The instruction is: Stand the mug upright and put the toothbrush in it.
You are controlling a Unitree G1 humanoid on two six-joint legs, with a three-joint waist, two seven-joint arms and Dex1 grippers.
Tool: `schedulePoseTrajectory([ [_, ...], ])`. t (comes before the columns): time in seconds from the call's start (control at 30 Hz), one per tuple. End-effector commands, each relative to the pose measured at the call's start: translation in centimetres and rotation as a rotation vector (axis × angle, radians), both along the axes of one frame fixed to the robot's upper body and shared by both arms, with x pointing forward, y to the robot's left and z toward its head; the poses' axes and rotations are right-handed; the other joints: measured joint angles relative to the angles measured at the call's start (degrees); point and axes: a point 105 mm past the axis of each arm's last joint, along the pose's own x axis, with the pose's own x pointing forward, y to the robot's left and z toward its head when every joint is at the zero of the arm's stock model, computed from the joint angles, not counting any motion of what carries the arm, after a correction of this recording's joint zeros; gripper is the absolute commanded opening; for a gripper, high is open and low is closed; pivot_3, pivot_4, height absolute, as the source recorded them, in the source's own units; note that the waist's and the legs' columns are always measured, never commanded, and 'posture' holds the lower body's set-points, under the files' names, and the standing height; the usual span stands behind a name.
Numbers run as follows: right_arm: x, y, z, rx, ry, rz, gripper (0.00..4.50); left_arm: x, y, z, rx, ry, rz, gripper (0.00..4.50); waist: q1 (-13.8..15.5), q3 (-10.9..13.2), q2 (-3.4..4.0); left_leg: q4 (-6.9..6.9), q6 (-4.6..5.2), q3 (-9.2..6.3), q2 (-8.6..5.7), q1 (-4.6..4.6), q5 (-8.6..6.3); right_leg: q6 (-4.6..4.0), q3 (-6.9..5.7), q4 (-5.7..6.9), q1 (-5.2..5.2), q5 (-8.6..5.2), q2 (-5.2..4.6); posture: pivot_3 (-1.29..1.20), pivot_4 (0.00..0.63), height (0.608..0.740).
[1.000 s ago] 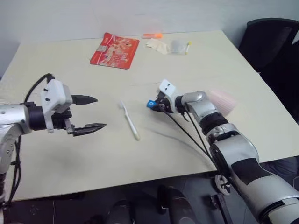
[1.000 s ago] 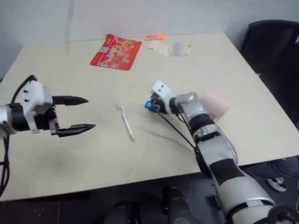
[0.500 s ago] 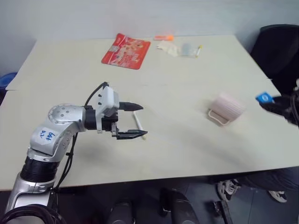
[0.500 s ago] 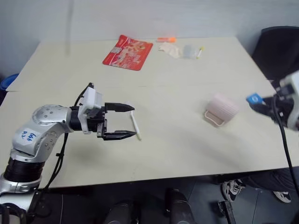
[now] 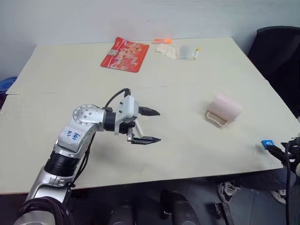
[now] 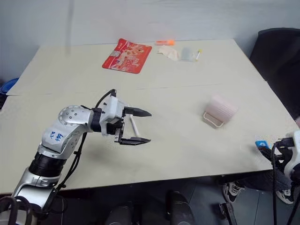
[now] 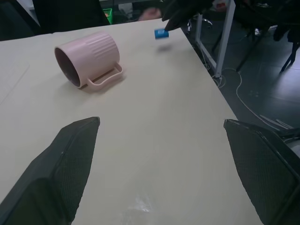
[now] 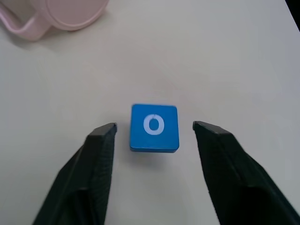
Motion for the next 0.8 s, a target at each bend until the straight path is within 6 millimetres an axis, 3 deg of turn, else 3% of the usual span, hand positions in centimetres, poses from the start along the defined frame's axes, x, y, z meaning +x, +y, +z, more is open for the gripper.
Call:
schedulePoseTrajectory([
  [0.03, 0.5, -0.9, 1.2, -0.061, -0.037, -0.002, 3.8, 0.1, 0.0, 1.1, -0.02, -0.039, 0.006, 4.5, 0.04, 0.0, 0.0, 0.0, 0.01, 0.0, 0.0, -0.01, 0.0, 0.0, 0.0, 0.0, 0.0, 0.0, -0.01, 0.0, 0.15, 0.74],
  [0.1, 0.6, -0.7, 1.8, -0.074, -0.034, 0.029, 4.46, 0.0, 0.3, 1.1, -0.019, -0.038, 0.015, 4.5, 0.01, -0.01, 0.02, 0.0, 0.03, 0.0, -0.03, -0.02, 0.01, 0.01, 0.02, 0.0, 0.0, 0.0, -0.04, 0.0, 0.15, 0.74],
  [0.17, 0.6, 0.0, 2.9, -0.112, -0.021, 0.096, 4.46, -0.1, 0.6, 1.0, -0.015, -0.034, 0.025, 4.5, 0.0, -0.01, 0.02, 0.0, 0.05, 0.0, -0.03, -0.02, 0.0, 0.01, 0.03, 0.0, -0.01, 0.0, -0.05, 0.0, 0.15, 0.74],
  [0.33, 1.9, 4.3, 6.7, -0.137, -0.056, 0.285, 4.46, -0.2, 1.4, 1.0, -0.008, -0.031, 0.054, 4.5, -0.38, 0.0, 0.02, -0.03, 0.04, -0.02, 0.04, 0.01, 0.0, 0.01, 0.05, -0.01, -0.02, 0.0, 0.0, 0.0, 0.15, 0.74],
  [0.4, 2.8, 6.1, 7.4, -0.123, -0.059, 0.341, 3.83, -0.1, 1.6, 1.0, -0.01, -0.028, 0.071, 4.5, -0.4, 0.0, 0.02, -0.03, 0.04, -0.02, 0.05, 0.02, 0.01, 0.01, 0.05, 0.0, -0.01, 0.0, -0.02, 0.0, 0.15, 0.74],
  [0.5, 4.9, 9.7, 6.9, -0.158, -0.004, 0.463, 2.84, 0.1, 2.1, 1.0, 0.002, -0.036, 0.1, 4.5, -0.26, 0.0, 0.01, -0.03, 0.04, -0.07, 0.04, -0.02, 0.01, 0.0, 0.02, -0.03, -0.04, 0.0, -0.05, 0.0, 0.15, 0.74],
  [0.6, 6.8, 11.4, 5.7, -0.2, 0.045, 0.528, 2.84, 0.0, 2.4, 1.1, 0.006, -0.039, 0.11, 4.5, -0.09, 0.01, 0.01, -0.03, 0.07, -0.05, 0.01, -0.03, 0.02, 0.0, 0.02, 0.0, -0.28, 0.0, -0.09, 0.0, 0.15, 0.74],
  [0.8, 10.7, 11.4, 3.5, -0.241, 0.103, 0.493, 2.84, -0.2, 2.9, 1.1, 0.014, -0.041, 0.143, 4.5, 0.1, 0.01, -0.01, 0.02, 0.17, 0.04, -0.11, -0.41, 0.11, 0.09, -0.05, 0.01, -0.7, 0.06, -0.25, 0.0, 0.15, 0.74],
])
